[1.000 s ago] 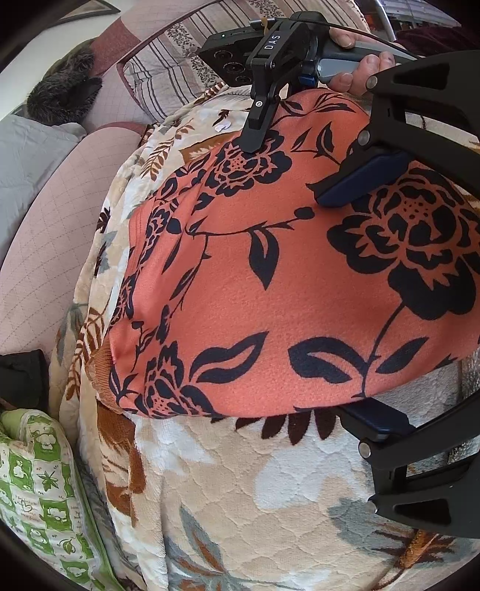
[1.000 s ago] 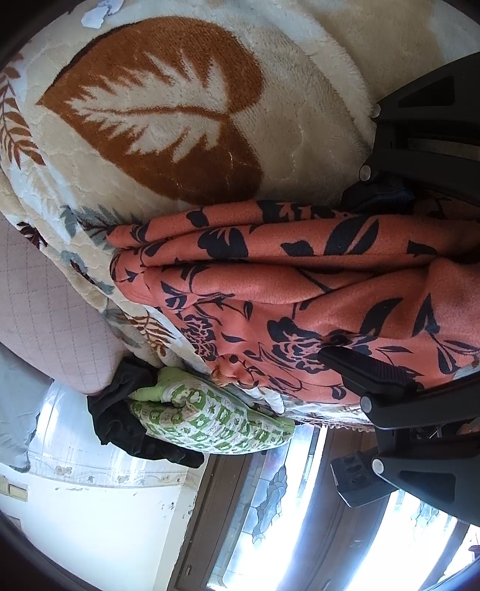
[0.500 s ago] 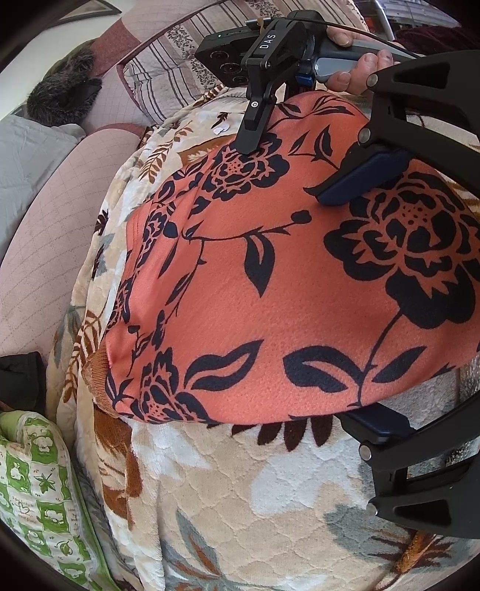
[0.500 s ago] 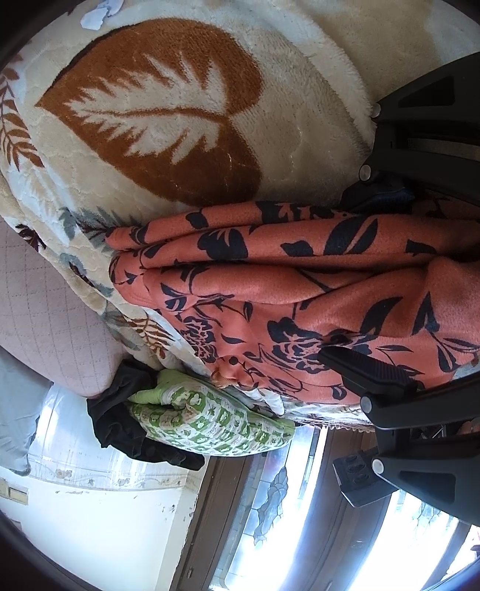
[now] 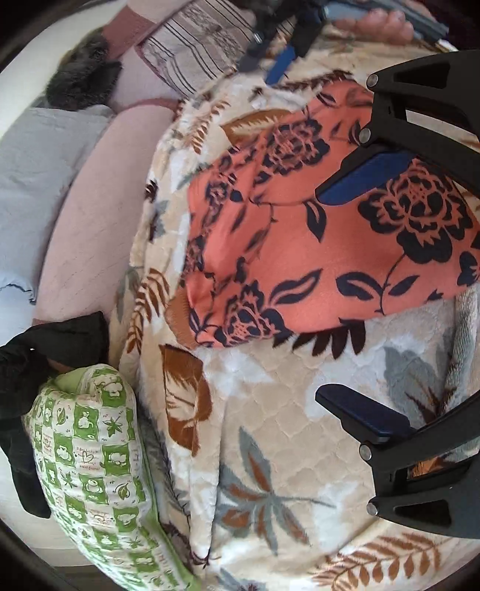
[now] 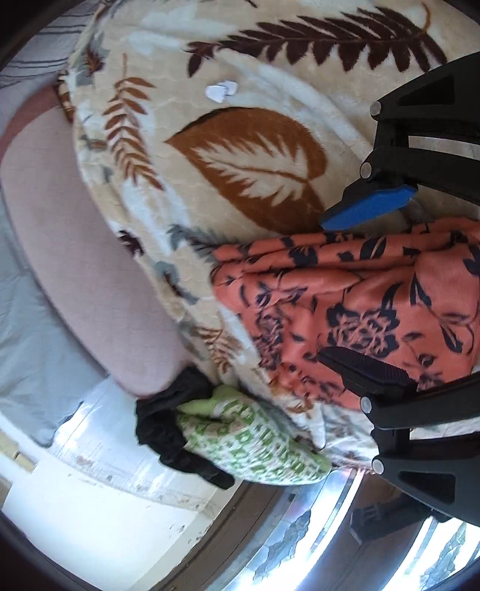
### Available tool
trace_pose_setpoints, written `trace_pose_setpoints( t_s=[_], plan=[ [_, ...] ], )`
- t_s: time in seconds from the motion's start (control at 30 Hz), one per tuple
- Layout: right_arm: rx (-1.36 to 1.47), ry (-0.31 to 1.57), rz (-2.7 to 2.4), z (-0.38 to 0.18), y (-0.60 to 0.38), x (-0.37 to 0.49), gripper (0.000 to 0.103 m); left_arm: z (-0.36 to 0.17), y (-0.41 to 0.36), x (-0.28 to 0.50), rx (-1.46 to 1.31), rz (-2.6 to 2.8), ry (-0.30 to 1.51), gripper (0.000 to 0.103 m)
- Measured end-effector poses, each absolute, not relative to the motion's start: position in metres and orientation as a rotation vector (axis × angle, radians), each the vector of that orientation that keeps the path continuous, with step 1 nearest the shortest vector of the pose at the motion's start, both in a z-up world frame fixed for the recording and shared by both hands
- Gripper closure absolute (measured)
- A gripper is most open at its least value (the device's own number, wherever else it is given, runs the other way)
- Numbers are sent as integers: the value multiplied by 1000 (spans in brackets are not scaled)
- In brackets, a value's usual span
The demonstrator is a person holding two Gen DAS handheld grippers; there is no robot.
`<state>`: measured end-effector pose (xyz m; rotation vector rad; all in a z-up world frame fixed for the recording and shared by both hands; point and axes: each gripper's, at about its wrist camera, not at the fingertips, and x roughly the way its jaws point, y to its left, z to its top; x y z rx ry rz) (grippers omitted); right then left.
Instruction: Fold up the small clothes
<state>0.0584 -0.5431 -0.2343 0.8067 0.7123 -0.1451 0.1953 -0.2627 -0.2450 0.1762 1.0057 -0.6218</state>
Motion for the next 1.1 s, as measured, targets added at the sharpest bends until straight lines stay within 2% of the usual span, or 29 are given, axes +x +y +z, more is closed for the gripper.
trace_pose_setpoints(
  t_s=[0.03,0.13,0.27,0.3,0.33,0.37,0.53,0.6,0.7,0.83,0.93,1.03,1.1],
  plan=[
    [802,689,-120,-225,-538,57,36,-254,-268,195,233,-585,1027,6],
    [789,724,-47,-216,-517,65,60,-271,-265,191,243,-555,1061,5],
    [871,938,-26,-256,-496,85,63,-266,-258,183,249,-547,1060,5],
    [881,1028,-62,-276,-491,87,68,-264,-258,178,264,-536,1051,5],
    [890,1060,-95,-288,-488,87,81,-264,-256,175,271,-532,1045,5],
    [888,1039,-116,-292,-489,84,84,-263,-255,172,270,-532,1044,5],
    [914,1009,-134,-284,-489,74,84,-252,-253,160,271,-539,1018,5],
    [868,997,-159,-273,-485,76,80,-243,-253,157,273,-545,973,5],
    [778,915,-159,-242,-474,86,79,-233,-254,157,276,-555,922,5],
    [756,835,-103,-223,-466,107,79,-242,-256,167,300,-535,939,5],
    [762,860,-97,-236,-460,128,80,-263,-258,176,332,-516,1008,5],
    [846,985,-110,-281,-463,146,81,-269,-257,178,299,-533,1027,5],
    [938,956,-89,-299,-470,142,81,-267,-258,177,300,-541,1021,5]
  ],
)
